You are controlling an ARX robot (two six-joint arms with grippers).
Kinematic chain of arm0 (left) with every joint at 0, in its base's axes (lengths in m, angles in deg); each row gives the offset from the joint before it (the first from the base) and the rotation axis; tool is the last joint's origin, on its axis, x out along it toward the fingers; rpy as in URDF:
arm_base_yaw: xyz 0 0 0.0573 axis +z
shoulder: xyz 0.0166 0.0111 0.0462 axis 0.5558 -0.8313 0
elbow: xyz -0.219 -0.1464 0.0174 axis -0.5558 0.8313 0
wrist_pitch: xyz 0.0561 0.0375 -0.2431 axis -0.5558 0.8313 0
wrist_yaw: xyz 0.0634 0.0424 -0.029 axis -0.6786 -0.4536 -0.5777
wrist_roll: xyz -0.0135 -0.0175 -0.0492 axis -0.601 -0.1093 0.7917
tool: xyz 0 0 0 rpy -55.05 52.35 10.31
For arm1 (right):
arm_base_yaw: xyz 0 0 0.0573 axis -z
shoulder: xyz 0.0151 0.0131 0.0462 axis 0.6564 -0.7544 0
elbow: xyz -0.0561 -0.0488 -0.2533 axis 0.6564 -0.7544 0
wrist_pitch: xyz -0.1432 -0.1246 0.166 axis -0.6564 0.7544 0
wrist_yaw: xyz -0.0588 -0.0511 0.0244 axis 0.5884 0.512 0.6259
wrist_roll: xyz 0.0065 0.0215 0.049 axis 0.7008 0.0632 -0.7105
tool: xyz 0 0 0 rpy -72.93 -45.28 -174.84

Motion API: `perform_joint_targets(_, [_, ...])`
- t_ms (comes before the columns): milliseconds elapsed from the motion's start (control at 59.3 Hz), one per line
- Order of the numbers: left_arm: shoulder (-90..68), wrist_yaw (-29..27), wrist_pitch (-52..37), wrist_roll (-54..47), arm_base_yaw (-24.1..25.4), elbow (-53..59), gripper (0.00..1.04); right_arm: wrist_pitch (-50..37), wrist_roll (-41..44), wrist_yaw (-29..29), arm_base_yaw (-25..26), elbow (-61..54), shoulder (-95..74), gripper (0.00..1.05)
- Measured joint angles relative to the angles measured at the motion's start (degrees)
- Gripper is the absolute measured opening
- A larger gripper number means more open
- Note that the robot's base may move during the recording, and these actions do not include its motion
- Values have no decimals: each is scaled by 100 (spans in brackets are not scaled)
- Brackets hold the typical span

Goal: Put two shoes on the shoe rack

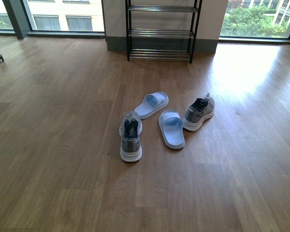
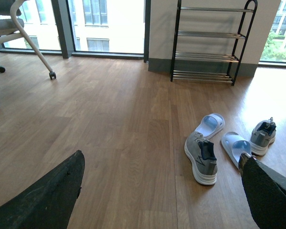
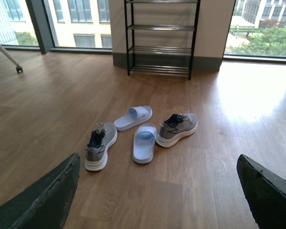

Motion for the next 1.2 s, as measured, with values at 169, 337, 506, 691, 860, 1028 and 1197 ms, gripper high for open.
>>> perform_joint_targets(169, [0, 0, 0, 0, 0, 0, 95, 0, 0, 0, 0, 0, 2, 95])
perform_joint_targets(337, [0, -9, 0, 0, 0, 0, 95, 0, 0, -11, 0, 0, 0, 95])
perform_joint_targets(506, [0, -2, 0, 0, 0, 0, 95, 0, 0, -9, 0, 0, 4, 95])
perform_joint_targets(691, [0, 7, 0, -2, 0, 0, 95, 0, 0, 15, 0, 0, 0, 95])
perform_joint_targets(860, [0, 4, 0, -2, 0, 0, 95, 0, 0, 4, 0, 0, 2, 95])
perform_joint_targets(1028, [0, 2, 0, -2, 0, 0, 95, 0, 0, 2, 0, 0, 0, 95])
perform_joint_targets(1197, [0, 2, 0, 0, 0, 0, 95, 0, 0, 2, 0, 0, 2, 95])
